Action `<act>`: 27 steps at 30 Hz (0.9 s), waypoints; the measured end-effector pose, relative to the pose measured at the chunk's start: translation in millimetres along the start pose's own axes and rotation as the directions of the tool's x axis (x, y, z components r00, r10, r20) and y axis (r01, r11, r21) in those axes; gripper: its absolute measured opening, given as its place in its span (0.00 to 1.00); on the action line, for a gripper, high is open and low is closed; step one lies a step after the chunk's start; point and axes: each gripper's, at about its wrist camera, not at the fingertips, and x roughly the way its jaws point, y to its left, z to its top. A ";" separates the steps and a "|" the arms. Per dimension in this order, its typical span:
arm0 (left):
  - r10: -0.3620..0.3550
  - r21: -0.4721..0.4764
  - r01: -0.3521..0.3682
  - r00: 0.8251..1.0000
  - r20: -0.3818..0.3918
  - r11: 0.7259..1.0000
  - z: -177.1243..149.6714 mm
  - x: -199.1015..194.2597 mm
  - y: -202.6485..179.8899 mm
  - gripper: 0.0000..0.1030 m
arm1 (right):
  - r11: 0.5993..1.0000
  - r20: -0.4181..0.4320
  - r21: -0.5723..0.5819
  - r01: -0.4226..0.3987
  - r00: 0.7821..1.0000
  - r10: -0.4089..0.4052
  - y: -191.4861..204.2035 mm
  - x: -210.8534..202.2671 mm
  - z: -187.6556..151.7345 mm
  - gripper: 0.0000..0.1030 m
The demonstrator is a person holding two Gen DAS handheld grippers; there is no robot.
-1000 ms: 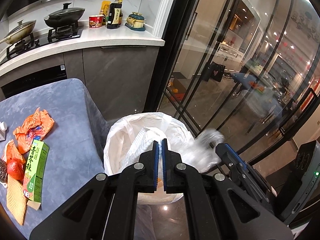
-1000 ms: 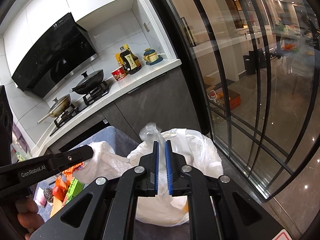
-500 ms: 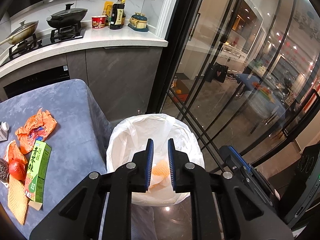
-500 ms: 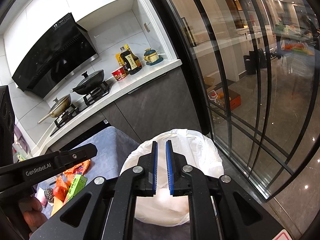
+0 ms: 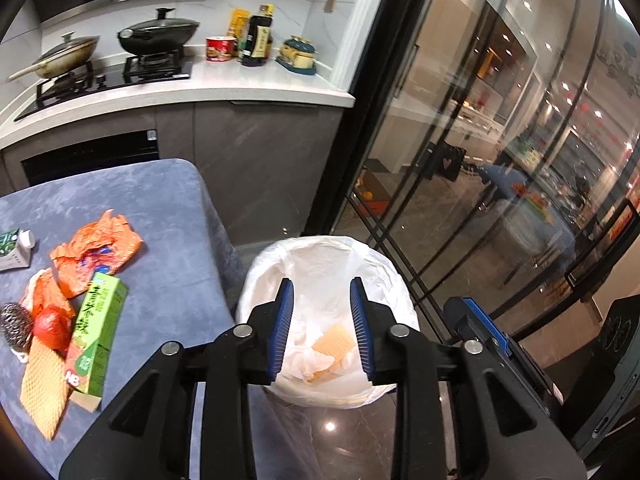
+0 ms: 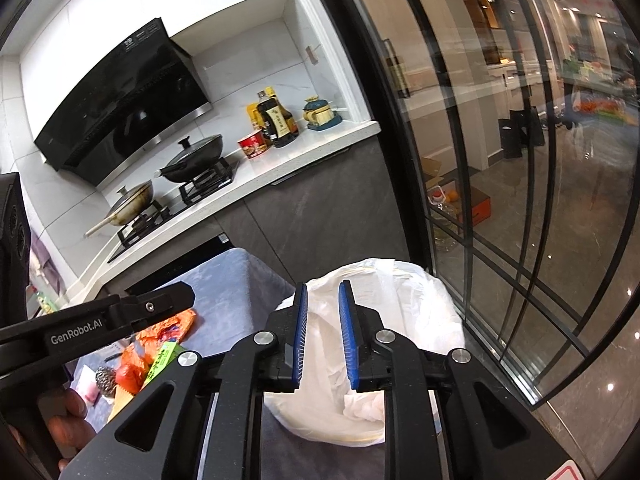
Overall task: Collect trash
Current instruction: 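Withdraw both tools from the bin back to the table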
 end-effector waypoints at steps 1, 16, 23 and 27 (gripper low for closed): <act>0.004 -0.005 -0.004 1.000 0.003 1.000 -0.6 -2.7 4.6 0.27 | 1.000 -0.002 -0.009 -0.007 1.000 0.007 5.4 -0.4 -1.0 0.17; 0.141 -0.166 -0.134 0.989 0.032 0.977 -22.1 -59.9 114.3 0.44 | 0.982 -0.096 -0.132 -0.134 0.988 0.122 98.1 7.1 -39.9 0.25; 0.211 -0.252 -0.199 0.977 0.023 0.947 -39.6 -84.4 173.5 0.53 | 0.966 -0.156 -0.179 -0.189 0.974 0.162 143.9 15.1 -64.0 0.32; 0.254 -0.304 -0.237 0.967 0.014 0.922 -49.5 -95.5 210.5 0.57 | 0.956 -0.183 -0.201 -0.211 0.967 0.175 167.8 20.6 -77.9 0.34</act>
